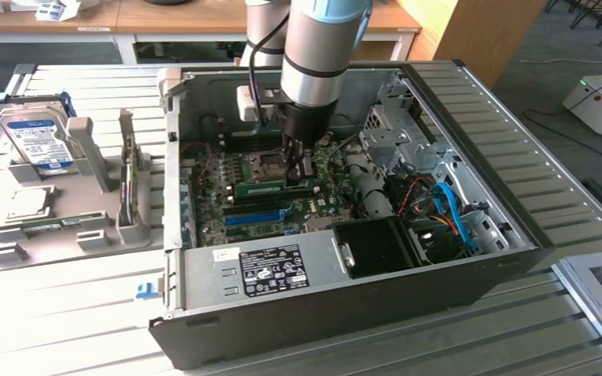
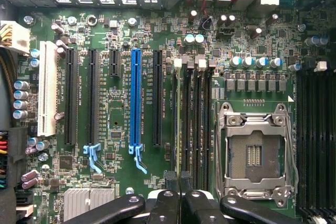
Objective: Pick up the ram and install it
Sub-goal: 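Insert the ram into the slot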
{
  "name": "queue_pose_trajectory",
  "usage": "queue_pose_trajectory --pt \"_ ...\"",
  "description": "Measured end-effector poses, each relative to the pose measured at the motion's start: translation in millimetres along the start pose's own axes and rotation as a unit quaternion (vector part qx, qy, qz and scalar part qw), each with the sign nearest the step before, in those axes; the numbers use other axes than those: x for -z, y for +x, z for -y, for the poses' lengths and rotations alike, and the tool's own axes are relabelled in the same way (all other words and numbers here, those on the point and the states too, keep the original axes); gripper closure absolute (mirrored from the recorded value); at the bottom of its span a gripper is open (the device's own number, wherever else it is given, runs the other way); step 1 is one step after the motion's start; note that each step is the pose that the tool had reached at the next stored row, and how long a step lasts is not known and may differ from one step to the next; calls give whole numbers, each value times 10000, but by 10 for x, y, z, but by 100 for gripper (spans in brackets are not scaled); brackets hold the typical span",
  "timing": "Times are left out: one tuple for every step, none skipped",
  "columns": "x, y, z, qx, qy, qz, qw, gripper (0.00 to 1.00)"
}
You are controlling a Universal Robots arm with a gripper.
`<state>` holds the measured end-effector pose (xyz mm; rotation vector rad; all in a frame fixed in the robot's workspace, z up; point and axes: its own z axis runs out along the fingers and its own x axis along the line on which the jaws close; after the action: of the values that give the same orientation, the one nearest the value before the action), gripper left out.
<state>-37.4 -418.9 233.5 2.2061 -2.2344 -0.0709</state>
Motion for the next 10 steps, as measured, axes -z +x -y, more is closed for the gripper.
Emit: queue_pose_trajectory --pt "-2 0 0 0 4 0 10000 89" --pt "-4 0 0 0 8 1 10000 89" --pt "-5 0 0 0 11 0 10000 89" --pt "-4 0 0 0 12 0 10000 89" --pt "-5 0 0 0 13 0 10000 89" --pt "-11 0 -8 0 27 1 10000 89" --pt "-22 0 -12 1 35 1 10000 89" --pt "-23 -1 -11 1 36 2 10000 89" --pt "-23 -3 -12 1 36 3 10000 89" --pt "-23 -5 -12 1 36 2 10000 89"
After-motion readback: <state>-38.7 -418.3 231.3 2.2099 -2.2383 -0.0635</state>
